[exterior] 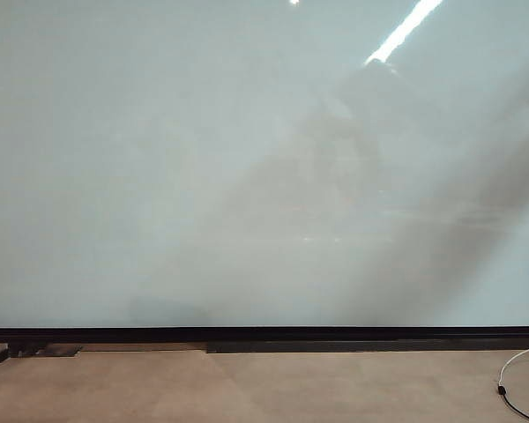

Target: Pick up the pen on the shelf to the right of the whiteboard and draw a triangle.

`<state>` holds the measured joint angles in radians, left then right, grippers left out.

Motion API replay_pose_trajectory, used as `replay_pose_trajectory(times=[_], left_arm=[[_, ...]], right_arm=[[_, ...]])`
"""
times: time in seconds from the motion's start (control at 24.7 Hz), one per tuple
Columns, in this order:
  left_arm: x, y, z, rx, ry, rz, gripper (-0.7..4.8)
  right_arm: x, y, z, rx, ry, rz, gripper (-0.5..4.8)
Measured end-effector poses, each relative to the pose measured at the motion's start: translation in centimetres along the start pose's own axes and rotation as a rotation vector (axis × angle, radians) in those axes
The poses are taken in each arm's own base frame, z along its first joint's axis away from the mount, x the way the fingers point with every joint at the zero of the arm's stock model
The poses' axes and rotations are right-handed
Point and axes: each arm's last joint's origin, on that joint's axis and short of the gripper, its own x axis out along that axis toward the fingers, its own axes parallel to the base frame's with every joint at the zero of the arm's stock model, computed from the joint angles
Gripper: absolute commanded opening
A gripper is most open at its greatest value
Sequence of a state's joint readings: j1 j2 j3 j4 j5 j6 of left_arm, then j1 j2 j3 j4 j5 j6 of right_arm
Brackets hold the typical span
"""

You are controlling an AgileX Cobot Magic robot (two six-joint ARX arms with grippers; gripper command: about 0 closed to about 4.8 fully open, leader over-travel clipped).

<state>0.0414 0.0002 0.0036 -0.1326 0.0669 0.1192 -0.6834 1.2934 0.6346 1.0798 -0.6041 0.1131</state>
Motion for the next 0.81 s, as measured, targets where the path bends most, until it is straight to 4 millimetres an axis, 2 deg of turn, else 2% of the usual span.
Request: replay_pose_trajectory(times=[0.2,0.32,0.4,0.44,0.61,0.81], left_arm=[[0.0,0.0,0.0,0.0,0.0,0.0,-0.05],[0.0,0.0,0.0,0.0,0.0,0.0,-0.05],[0.0,0.0,0.0,0.0,0.0,0.0,-0.05],[0.0,0.0,0.0,0.0,0.0,0.0,-0.05],[0.0,0.0,0.0,0.0,0.0,0.0,-0.05],[0.0,0.0,0.0,0.0,0.0,-0.001,-0.05]], right_arm=[[-2.3,2.1,4.4,0.021,0.049,-0.019,-0.02],[-4.4,4.8,7.4,0.017,0.023,0.069,-0.02],[-5.2,6.4,8.7,0.025,0.005,0.113,-0.02],[-5.5,6.8,8.9,0.036,0.01,0.122,-0.03],[-6.7,11.6,10.3,0.134,-0.027,0.338,-0.03],[-6.9,15.9,9.4,0.257,-0.04,0.478,-0.03]])
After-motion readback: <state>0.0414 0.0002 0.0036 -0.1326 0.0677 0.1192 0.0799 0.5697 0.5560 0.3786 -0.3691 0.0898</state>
